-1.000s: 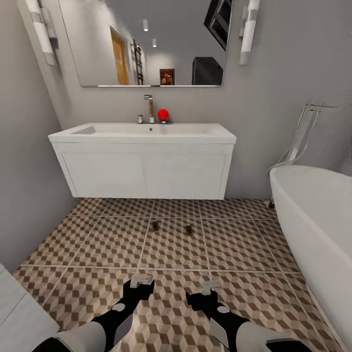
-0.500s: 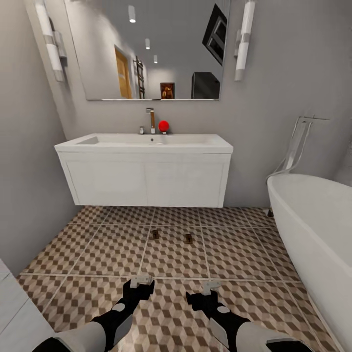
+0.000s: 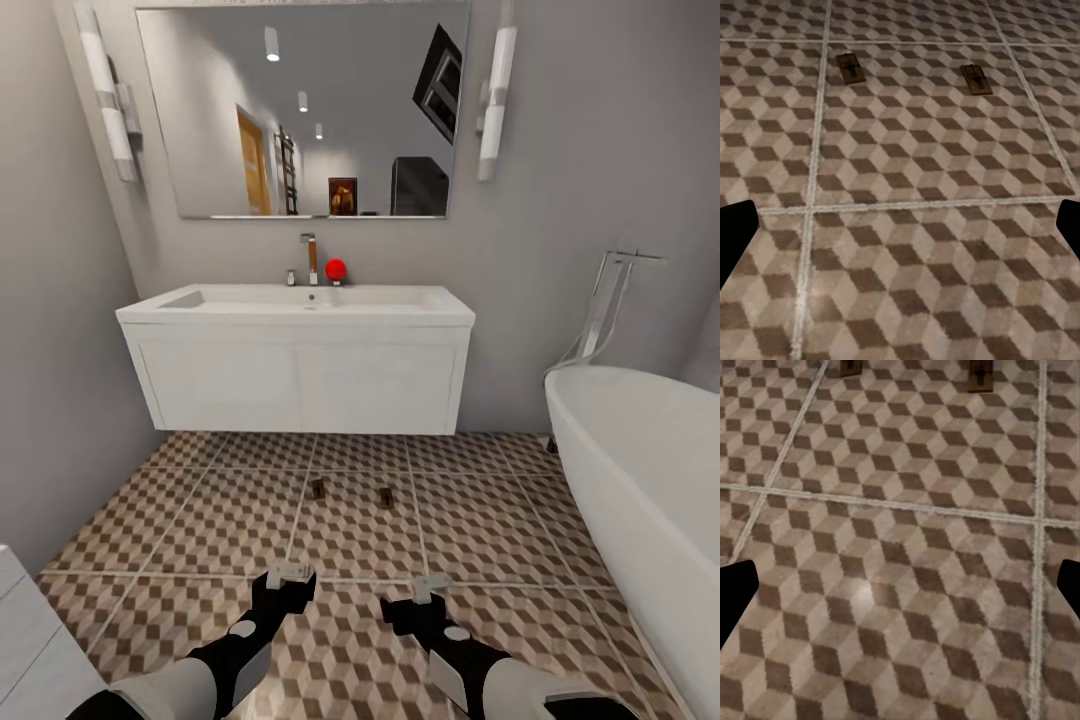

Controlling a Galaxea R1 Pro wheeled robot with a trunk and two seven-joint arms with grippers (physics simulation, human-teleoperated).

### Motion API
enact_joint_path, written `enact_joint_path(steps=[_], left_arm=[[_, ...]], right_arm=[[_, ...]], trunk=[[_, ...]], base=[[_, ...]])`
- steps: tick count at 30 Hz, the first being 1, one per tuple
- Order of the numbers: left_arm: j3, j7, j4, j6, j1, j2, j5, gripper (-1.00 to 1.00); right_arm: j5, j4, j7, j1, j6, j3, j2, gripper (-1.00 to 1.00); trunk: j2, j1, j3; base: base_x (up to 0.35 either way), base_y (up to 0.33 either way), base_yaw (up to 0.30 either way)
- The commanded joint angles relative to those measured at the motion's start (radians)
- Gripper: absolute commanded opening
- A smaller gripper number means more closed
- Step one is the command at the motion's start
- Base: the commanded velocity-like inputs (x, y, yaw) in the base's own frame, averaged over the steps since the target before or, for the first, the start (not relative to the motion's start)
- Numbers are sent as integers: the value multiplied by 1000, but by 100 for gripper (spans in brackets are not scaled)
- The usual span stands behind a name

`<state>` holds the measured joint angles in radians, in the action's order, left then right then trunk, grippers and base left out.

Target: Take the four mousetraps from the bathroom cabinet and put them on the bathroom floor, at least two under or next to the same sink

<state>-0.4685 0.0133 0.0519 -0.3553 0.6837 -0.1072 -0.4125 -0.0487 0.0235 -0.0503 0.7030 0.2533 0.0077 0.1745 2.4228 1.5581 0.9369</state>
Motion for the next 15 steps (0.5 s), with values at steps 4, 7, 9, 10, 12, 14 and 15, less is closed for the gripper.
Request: enact_joint_path(steps=[4,7,9,10,12,14,15], left_arm=[[-9,2,-1,-4,1,0,-8,100],[-9,2,-1,-5,1,0,-8,100],[-9,2,-1,-5,0,0,-8,100],[-9,2,-1,-5,0,0,-8,100],[-9,2,-1,-5,0,0,-8,100],[-9,2,-1,-5,0,0,-8,100],[-9,2,-1,-5,0,0,-8,100]], right_arm=[[-5,3,0,1,5,0,0,100],[-5,3,0,1,5,0,0,100],[-5,3,0,1,5,0,0,100],[-5,3,0,1,5,0,0,100],[-5,3,0,1,5,0,0,100],[-5,3,0,1,5,0,0,100],[-5,3,0,1,5,0,0,100]], trunk=[[-28,-16,-12],[-49,-27,-21],[-63,-35,-27],[-70,-39,-30],[-84,-46,-37],[-98,-54,-43],[-105,-58,-46]], base=[[0,0,0],[0,0,0],[0,0,0],[0,0,0],[0,0,0],[0,0,0],[0,0,0]])
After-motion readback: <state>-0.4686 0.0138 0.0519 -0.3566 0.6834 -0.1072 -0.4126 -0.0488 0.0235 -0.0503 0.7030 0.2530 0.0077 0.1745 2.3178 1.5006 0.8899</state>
